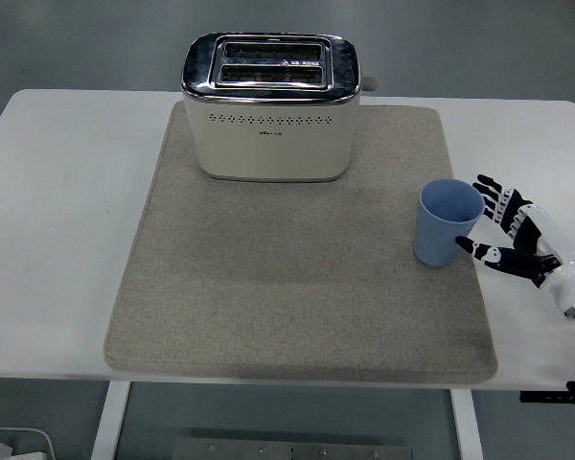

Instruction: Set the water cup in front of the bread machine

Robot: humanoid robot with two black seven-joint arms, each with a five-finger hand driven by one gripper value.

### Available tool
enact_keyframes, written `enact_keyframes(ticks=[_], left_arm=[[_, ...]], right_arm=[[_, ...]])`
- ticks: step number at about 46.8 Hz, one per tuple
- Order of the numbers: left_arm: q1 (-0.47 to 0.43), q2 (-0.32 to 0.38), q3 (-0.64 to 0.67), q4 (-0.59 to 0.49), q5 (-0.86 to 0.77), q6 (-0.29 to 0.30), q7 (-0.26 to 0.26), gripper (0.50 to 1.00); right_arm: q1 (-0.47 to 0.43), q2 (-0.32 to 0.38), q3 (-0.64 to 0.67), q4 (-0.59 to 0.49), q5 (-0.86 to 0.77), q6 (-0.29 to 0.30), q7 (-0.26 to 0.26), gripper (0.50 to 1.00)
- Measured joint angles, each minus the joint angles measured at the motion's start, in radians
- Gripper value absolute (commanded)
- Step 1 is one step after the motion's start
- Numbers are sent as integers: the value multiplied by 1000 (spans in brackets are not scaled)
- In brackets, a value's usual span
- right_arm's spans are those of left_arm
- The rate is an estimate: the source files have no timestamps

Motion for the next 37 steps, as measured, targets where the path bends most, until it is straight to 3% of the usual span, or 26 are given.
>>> enact_keyframes(ticks=[19,37], left_arm=[[0,0,0,0,0,0,0,996],[0,0,0,0,0,0,0,996]], right_arm=[[5,-20,-8,0,0,27,-4,924],[53,-15,-12,-9,-5,32,-86,924]])
